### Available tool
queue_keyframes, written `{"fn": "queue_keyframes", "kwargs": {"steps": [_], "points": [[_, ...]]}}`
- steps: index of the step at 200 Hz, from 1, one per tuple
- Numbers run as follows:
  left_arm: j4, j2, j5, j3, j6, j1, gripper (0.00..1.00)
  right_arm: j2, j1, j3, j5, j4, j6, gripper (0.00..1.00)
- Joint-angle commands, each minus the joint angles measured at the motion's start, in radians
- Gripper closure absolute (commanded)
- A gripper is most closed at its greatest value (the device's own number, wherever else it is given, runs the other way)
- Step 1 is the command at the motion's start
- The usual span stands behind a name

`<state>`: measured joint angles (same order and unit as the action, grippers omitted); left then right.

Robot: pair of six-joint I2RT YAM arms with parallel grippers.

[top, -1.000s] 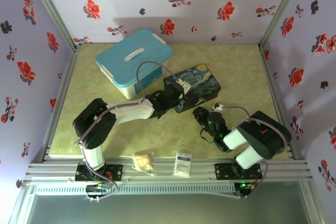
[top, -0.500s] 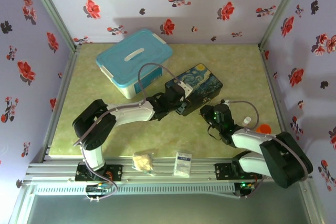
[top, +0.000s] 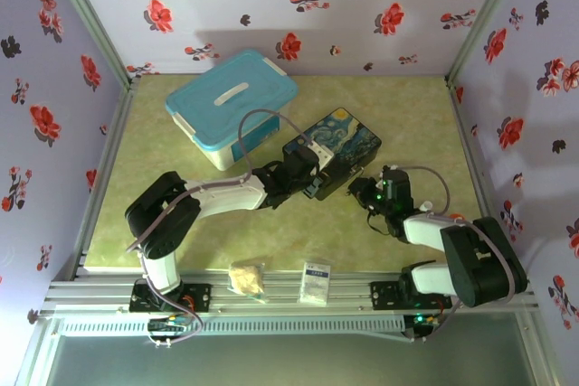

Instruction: Unlock the padlock with the key

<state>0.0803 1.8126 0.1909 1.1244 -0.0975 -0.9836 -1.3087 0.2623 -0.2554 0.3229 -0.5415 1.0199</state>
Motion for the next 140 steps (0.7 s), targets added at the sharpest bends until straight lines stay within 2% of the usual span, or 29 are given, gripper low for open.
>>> {"fn": "queue_keyframes", "kwargs": {"steps": [1,19,32,55,75,86,120,140], "points": [[-0.245,0.051,0.027,-0.067,0.045,0.004,0.57,0.017,-0.032,-0.034,-0.029,0.084,-0.06,1.0],[-0.245,0.05,0.027,-0.071,0.047,0.003,0.57,0.034,-0.064,-0.031,-0.011,0.104,-0.07,1.0],[-0.242,0.048,0.028,-0.074,0.047,0.003,0.57,0.019,-0.1,-0.007,0.033,0.043,-0.054,1.0],[-0.237,0.051,0.028,-0.076,0.048,0.004,0.58,-0.106,-0.12,-0.016,0.256,-0.199,-0.013,0.99],[-0.237,0.052,0.028,-0.074,0.05,0.003,0.58,-0.185,-0.121,-0.042,0.346,-0.246,-0.013,1.0],[-0.236,0.05,0.028,-0.074,0.051,0.003,0.58,-0.18,-0.124,-0.046,0.333,-0.188,-0.045,0.99],[-0.238,0.037,0.032,-0.078,0.054,0.004,0.58,-0.072,-0.129,-0.079,0.202,0.162,-0.211,1.0],[-0.238,0.037,0.035,-0.078,0.053,0.004,0.58,-0.027,-0.154,-0.093,0.152,0.268,-0.252,1.0]]}}
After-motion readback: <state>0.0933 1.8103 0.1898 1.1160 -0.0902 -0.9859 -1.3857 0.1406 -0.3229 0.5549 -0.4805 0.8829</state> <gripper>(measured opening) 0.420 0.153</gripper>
